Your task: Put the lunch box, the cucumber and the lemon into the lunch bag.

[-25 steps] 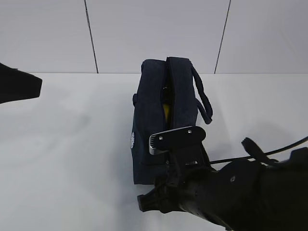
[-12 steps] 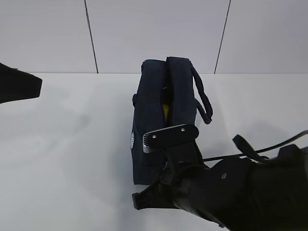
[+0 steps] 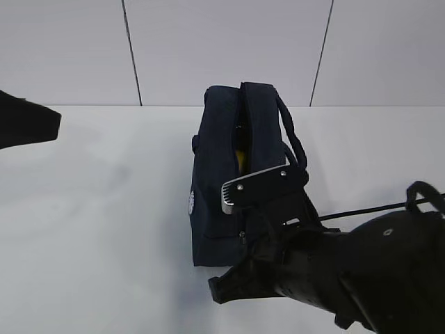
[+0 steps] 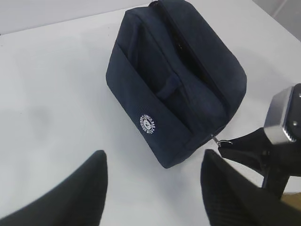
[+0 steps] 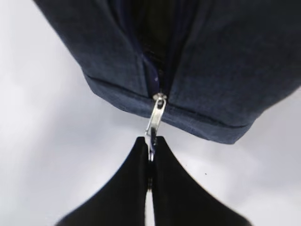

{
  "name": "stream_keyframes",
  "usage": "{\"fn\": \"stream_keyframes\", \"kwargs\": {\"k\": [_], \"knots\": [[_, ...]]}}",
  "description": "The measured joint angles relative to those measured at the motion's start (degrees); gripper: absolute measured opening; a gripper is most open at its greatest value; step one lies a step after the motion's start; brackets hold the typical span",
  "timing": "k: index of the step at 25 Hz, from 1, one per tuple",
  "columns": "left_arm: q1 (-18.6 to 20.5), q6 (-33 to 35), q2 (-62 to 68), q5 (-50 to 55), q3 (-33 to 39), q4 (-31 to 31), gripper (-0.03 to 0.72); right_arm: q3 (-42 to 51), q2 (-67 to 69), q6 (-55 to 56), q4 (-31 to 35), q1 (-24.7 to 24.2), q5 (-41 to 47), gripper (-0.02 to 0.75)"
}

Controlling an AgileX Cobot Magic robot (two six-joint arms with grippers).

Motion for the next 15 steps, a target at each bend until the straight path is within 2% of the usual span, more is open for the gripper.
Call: {"fn": "stream_keyframes", "kwargs": {"k": [7,15], "knots": [[0.0,0.0,0.0,-0.21,0.0,0.0,0.441,0.0,-4.7,-7.73,4.58,0.0,-0.11,0.02],[0.0,0.0,0.0,-0.3,0.0,0.0,0.441,0.37,-9.03,-11.13,5.53,0.0,-0.33,0.02]]}}
